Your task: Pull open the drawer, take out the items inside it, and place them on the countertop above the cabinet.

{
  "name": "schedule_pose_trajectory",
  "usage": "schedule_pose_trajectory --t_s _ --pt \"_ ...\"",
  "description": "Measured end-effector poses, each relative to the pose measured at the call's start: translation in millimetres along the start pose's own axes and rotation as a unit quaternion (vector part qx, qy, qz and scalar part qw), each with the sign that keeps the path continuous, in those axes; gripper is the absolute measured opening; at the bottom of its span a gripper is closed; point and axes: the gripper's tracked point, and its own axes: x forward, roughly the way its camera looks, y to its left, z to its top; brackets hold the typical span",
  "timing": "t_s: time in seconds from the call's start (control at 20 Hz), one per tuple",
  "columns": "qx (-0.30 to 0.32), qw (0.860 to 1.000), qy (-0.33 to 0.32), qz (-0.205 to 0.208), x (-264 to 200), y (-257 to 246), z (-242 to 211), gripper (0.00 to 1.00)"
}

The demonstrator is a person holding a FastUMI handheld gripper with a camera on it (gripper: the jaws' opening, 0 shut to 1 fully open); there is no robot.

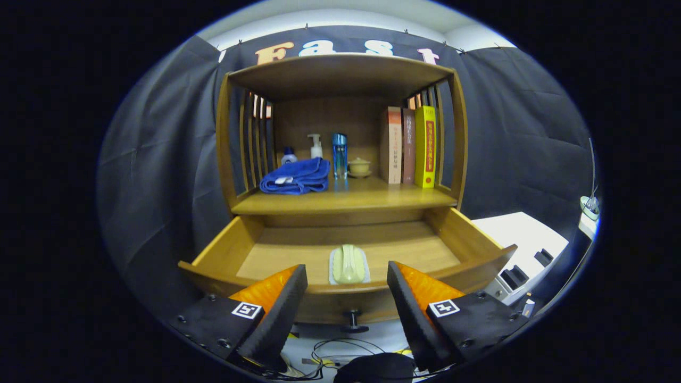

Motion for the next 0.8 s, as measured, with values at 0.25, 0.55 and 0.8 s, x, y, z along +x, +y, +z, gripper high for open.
schedule_pose_trajectory --t_s 0.25,0.55,0.8 --pt "-0.004 1.000 0.001 0.002 39 0 24 0.98" --pt "0.017 0.998 0.062 0.005 97 0 9 0.99" --pt "-0.018 0.992 0.122 0.006 140 -3 -18 0.99"
